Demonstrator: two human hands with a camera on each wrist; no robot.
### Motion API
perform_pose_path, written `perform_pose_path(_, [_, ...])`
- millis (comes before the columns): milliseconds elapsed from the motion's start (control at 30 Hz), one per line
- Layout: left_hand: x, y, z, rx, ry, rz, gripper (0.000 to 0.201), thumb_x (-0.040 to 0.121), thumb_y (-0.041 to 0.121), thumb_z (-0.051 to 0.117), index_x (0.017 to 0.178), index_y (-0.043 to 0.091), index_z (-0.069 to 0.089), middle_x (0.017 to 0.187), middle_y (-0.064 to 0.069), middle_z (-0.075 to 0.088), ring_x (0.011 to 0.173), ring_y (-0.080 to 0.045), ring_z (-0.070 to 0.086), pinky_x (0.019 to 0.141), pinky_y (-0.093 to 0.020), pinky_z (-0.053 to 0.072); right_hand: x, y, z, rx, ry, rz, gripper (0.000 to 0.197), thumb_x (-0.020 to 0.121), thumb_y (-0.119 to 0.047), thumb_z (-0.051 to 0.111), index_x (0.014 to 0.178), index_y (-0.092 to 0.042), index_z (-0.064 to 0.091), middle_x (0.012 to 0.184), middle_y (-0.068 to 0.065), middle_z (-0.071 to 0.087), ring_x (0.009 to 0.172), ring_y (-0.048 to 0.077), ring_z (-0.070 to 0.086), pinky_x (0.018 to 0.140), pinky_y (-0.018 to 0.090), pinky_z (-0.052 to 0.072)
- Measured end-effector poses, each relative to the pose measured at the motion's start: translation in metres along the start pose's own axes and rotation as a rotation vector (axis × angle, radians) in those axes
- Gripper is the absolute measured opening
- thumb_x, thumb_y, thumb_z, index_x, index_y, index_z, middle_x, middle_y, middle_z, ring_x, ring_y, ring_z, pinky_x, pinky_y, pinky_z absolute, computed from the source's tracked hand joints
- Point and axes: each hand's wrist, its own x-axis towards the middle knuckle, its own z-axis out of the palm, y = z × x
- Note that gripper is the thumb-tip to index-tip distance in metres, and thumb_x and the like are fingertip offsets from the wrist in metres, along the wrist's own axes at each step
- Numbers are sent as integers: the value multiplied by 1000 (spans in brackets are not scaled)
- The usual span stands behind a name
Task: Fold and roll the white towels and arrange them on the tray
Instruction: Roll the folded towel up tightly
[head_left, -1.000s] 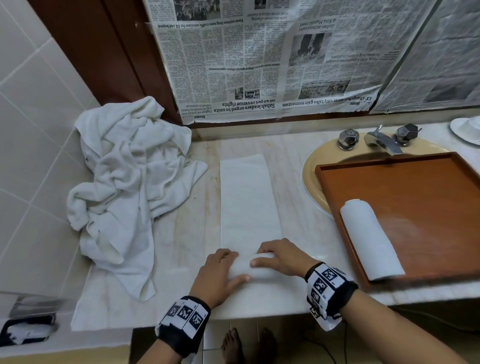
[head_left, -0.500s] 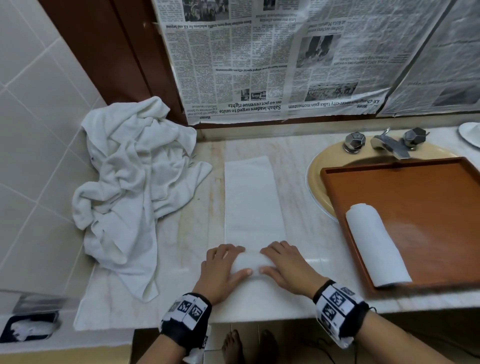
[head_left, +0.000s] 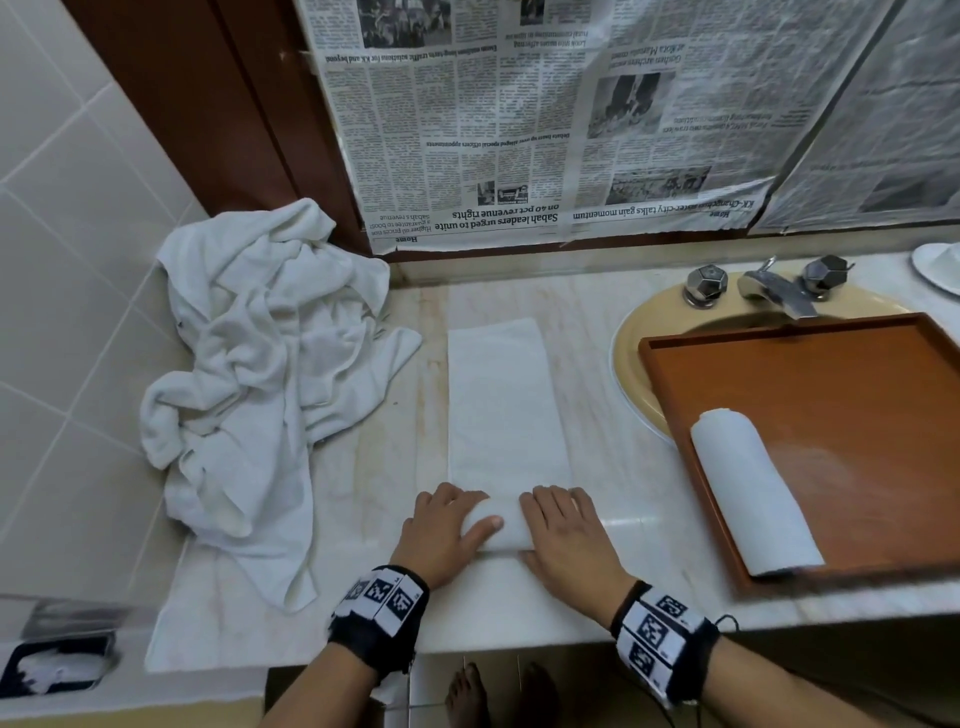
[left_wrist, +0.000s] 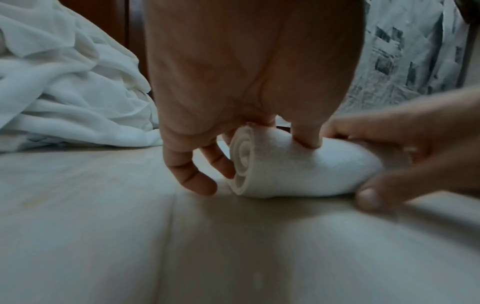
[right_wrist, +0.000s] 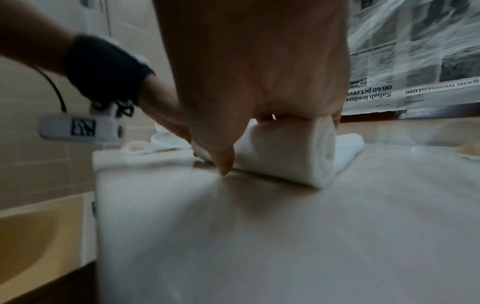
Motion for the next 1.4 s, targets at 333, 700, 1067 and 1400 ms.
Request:
perform_pose_path(333, [-14,-7,13,103,166,126,69,87,77,24,146,44,37,142,16,41,133,-12,36,102,-37,34,39,20,-40,230,-508,55,75,75,-57,43,137,-13,43,131,6,44,124,26,39,101,39,30])
perform_pose_path(700, [5,-3,-4,-132,-17,-7,63,91,73,39,143,38,42,145,9,40,135,-20,31,108,-44,31,21,12,-9,48,-31,23,66,97,-66,28,117,-13,62,107,3,62,98,26,58,90,45,45])
perform_pose_path(1067, [-11,-9,8,14,46,82,67,91,71,10,144,41,39,140,12,44,125,-15,40,100,-39,38,17,11,-28,183,-168,82,51,101,-55,26,117,-18,57,110,1,58,103,24,55,90,41,41])
perform_pose_path(1400, [1,-10,12,-228,114,49,63,86,79,31,132,43,54,128,15,46,118,-10,45,103,-36,40,6,-10,-8,16,-5,41,64,100,-63,27,113,-14,65,100,4,62,89,25,59,87,42,43])
